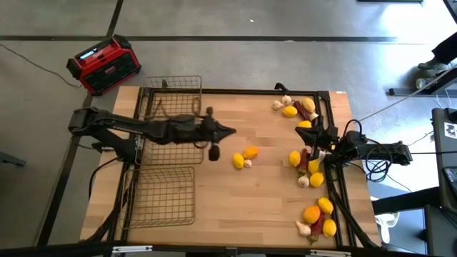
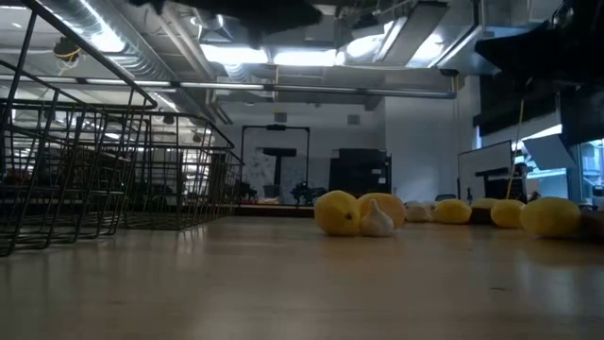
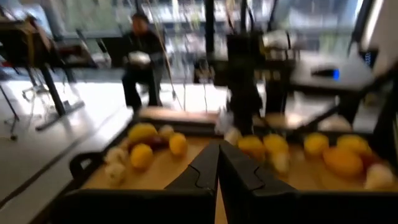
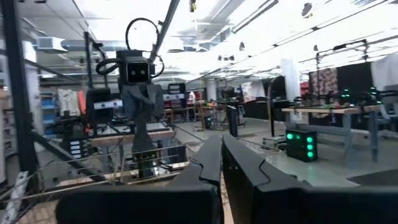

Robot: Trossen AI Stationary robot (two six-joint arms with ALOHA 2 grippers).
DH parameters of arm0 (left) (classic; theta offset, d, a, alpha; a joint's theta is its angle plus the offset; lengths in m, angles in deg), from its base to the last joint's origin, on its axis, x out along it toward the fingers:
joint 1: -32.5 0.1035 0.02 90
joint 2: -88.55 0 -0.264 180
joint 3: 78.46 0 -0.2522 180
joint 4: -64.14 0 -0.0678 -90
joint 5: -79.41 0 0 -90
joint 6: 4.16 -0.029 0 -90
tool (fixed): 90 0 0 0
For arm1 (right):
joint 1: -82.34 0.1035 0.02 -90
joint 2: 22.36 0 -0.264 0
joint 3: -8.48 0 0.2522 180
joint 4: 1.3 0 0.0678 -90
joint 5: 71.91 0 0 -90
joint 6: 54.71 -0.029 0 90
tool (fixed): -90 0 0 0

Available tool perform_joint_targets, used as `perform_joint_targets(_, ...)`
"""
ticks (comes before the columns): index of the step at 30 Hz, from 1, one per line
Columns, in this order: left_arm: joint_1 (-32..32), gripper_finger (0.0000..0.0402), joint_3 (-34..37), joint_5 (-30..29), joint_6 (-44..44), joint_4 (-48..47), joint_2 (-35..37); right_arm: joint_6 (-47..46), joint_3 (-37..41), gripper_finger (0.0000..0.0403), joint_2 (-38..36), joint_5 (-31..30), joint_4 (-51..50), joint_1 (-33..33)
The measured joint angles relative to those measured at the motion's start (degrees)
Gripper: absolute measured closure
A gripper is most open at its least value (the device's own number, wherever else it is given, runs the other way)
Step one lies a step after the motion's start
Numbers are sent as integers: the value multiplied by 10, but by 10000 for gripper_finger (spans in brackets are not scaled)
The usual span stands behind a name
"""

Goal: Sort produce into baskets
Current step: Put the garlic in the top wire basket

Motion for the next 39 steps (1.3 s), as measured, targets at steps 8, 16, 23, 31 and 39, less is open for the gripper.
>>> perform_joint_targets(8, -45, 394, -127, 0, -6, -119, -99, -21, 0, 387, 0, 17, 0, 0)
perform_joint_targets(16, -75, 394, -188, 0, -72, -131, -142, -60, 0, 387, 15, 29, -8, 0)
perform_joint_targets(23, -73, 394, -188, 0, -128, -96, -157, -110, 0, 387, 72, 53, -7, 1)
perform_joint_targets(31, -51, 367, -188, -2, -97, -96, -158, -121, 0, 387, 123, 58, 7, 1)
perform_joint_targets(39, -52, 270, -202, -2, -55, -173, -151, -117, 0, 387, 124, 57, 12, 0)
